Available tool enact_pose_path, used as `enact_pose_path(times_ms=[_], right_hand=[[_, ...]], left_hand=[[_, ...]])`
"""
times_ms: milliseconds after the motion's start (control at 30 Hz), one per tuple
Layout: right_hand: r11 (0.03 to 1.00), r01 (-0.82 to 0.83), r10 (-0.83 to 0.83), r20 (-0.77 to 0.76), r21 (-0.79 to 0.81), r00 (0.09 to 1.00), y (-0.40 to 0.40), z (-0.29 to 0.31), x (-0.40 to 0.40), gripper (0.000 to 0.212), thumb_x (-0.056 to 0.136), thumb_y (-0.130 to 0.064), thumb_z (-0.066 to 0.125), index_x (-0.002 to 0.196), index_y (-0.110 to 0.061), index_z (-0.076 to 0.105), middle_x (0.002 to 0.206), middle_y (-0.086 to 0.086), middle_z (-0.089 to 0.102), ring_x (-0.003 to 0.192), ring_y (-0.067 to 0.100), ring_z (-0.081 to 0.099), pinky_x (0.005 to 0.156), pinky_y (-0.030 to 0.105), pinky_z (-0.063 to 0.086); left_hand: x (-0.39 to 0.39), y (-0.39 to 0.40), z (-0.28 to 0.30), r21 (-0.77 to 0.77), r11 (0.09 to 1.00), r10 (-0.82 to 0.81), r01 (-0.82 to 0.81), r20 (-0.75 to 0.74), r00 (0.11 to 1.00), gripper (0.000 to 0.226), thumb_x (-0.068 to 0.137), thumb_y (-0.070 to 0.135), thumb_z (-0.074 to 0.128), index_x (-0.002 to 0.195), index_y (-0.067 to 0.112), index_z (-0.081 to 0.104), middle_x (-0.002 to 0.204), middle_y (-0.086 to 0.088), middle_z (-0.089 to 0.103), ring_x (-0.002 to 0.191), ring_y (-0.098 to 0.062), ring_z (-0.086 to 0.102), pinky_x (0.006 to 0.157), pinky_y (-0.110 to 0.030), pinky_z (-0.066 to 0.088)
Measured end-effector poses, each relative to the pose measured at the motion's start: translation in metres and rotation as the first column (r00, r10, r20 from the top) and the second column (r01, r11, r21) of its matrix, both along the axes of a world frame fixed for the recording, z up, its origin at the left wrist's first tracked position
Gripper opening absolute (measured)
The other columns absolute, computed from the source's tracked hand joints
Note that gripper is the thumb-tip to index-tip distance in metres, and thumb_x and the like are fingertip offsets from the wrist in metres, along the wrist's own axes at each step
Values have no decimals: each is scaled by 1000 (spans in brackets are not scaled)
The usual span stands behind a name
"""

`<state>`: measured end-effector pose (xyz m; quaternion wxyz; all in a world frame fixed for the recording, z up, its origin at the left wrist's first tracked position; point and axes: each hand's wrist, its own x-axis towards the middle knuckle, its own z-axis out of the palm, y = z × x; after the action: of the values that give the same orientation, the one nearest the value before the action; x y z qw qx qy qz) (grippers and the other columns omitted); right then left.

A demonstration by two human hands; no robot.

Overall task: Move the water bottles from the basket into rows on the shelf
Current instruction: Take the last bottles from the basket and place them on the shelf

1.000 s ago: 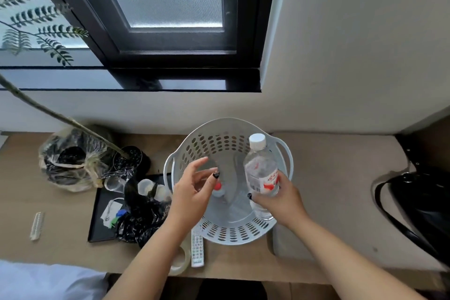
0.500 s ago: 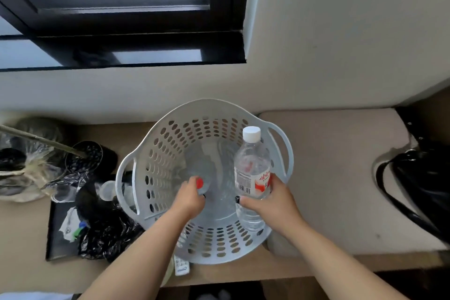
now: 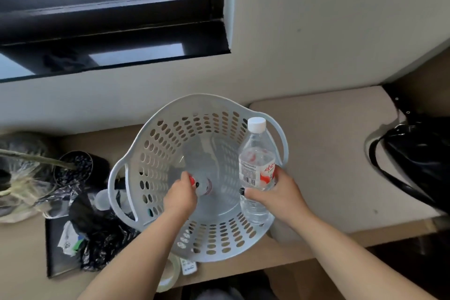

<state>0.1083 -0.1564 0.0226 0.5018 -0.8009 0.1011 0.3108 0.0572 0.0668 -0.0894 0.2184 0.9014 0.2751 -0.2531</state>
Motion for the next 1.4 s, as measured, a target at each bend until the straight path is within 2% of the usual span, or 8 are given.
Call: enact_pose_path(times_ms=[233,367,533,733,933,1067,1267,1400], right_hand=[[997,77,-77,47,9,996,3,58,-12,48,62,-19,84,104,-32,65,96,-13,74,88,4,69,79,27,55],[990,142,-144,96,25,985,-1,96,-26,46,65,-12,83,103,-30,65,92,-14,74,81,-1,70,65,14,51],[966,256,-247,169,-34,954,-18,132,-48,47,62,-14,85,103,-24,65,94,-6,74,89,11,70,87,39,56],[914,404,-378,264,-49,887,-48,180,-84,44,63,-12,85,100,-26,65,94,-7,74,89,12,70,88,38,55],[827,559,-511,330,-64,794,-86,215,-130,47,60,-19,85,102,-28,65,93,-10,73,90,10,68,86,35,54],[754,655,-603,339,-53,722,-114,235,-165,46,62,-17,85,101,-26,63,93,-9,72,88,9,67,84,32,54],[625,775,-706,356,-94,612,-162,251,-217,44,62,-17,83,99,-27,61,92,-8,70,88,10,66,85,34,55],[537,835,-759,363,-118,540,-196,251,-254,52,62,-21,84,107,-28,59,98,-9,68,93,10,65,91,38,55]], left_hand=[[-12,5,101,-87,996,17,2,222,975,18,101,32,38,112,19,42,93,-1,58,80,-25,59,69,-39,51],[-11,8,165,-174,981,-14,81,358,934,20,100,34,41,115,22,44,96,2,59,85,-22,61,77,-41,52],[-4,4,235,-216,950,-83,226,525,847,21,100,31,44,119,23,48,95,4,60,75,-10,57,64,-27,41],[4,-22,284,-227,891,-167,394,643,747,17,98,34,46,113,26,51,89,3,68,76,-11,63,68,-34,51],[5,-74,319,-200,791,-303,579,693,654,21,97,39,46,111,25,54,88,6,66,80,-10,62,73,-34,51],[1,-121,338,-154,698,-392,700,736,553,23,97,40,46,108,23,55,87,2,67,82,-19,62,76,-37,50],[-14,-200,359,-89,569,-482,817,769,419,20,98,36,46,106,20,54,69,7,54,68,-20,52,65,-32,36],[-30,-249,372,-57,472,-514,880,793,327,19,98,35,45,107,20,53,72,5,54,71,-22,51,65,-31,34]])
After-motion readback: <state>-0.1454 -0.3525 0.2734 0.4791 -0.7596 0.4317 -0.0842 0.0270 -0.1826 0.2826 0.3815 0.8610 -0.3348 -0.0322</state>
